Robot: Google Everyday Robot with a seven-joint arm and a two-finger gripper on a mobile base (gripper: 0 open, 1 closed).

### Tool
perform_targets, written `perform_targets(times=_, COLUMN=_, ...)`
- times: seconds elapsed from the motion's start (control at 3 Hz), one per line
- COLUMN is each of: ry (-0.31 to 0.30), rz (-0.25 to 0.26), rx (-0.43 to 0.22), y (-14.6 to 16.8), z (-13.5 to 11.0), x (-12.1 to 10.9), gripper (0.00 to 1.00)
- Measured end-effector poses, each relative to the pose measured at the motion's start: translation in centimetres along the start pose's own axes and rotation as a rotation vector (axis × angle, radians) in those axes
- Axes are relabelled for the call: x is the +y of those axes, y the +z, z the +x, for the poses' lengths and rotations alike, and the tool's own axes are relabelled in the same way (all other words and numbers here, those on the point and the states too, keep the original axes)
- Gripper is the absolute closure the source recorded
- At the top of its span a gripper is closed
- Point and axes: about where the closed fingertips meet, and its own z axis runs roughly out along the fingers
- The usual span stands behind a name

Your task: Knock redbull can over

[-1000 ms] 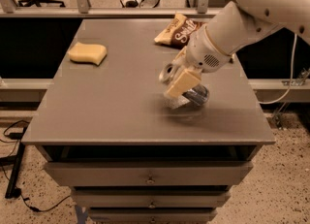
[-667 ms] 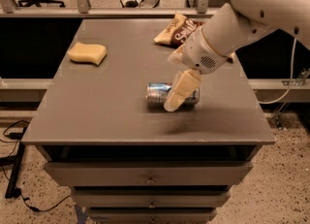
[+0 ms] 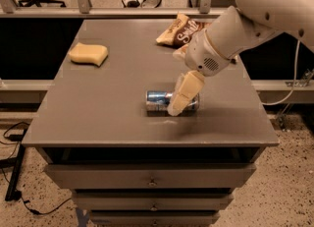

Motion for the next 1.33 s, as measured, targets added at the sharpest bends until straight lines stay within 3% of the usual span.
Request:
perform_targets(times=0.67, ry=0.085, rz=0.034, rx=-0.275, y=-4.8, z=4.6, x=-2.3, gripper=0.00)
perform_targets(times=1.0, ry=0.109, rz=0.070, rx=-0.356, y=-7.6, z=7.5, x=-3.1, gripper=0.00)
perform_targets(times=1.33, ry=0.114, rz=0.076, rx=-0.369, y=-8.0, z=7.8, x=-3.3, gripper=0.00)
